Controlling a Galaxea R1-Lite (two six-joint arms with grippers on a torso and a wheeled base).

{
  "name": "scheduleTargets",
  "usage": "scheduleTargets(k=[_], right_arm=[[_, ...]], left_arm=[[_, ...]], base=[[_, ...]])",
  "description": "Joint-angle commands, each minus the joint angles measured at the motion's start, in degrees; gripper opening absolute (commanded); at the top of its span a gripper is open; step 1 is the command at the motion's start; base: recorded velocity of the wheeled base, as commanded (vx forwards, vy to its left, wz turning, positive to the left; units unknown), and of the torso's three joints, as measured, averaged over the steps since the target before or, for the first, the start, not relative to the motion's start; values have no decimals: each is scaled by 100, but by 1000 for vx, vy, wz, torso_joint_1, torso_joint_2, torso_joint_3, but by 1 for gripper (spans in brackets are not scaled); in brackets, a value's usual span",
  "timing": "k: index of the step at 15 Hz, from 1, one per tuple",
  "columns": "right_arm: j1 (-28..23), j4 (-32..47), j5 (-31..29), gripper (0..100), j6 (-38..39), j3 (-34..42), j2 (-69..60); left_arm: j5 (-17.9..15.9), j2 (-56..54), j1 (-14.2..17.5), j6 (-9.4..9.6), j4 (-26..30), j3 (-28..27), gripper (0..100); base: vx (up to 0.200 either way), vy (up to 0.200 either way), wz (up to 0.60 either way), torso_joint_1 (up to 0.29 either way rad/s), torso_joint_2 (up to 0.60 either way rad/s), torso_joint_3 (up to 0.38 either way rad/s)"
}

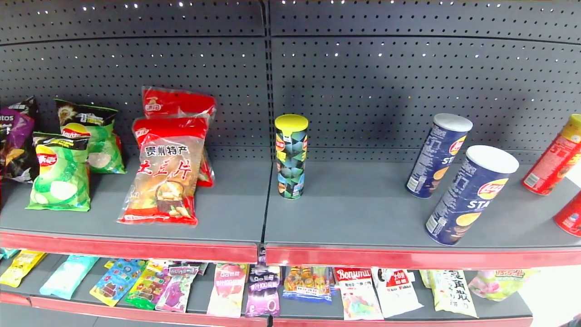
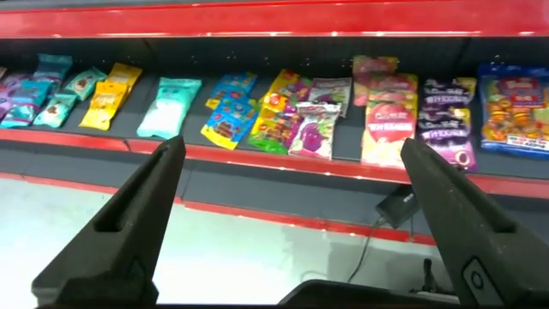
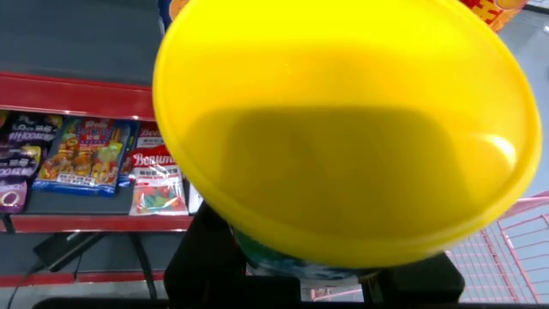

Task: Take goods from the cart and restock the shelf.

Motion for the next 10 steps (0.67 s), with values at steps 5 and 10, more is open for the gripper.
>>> scheduleTargets(k=[5, 10], right_arm=[[108, 14, 83, 0, -67, 4, -18], [81, 23, 56, 0, -190, 92, -26]], left_arm=[[-10, -1, -9, 2, -12, 2, 100], [-106, -1, 0, 116, -39, 11, 100]], base=[[0, 0, 0, 0, 0, 0], [0, 0, -120, 0, 1, 0]])
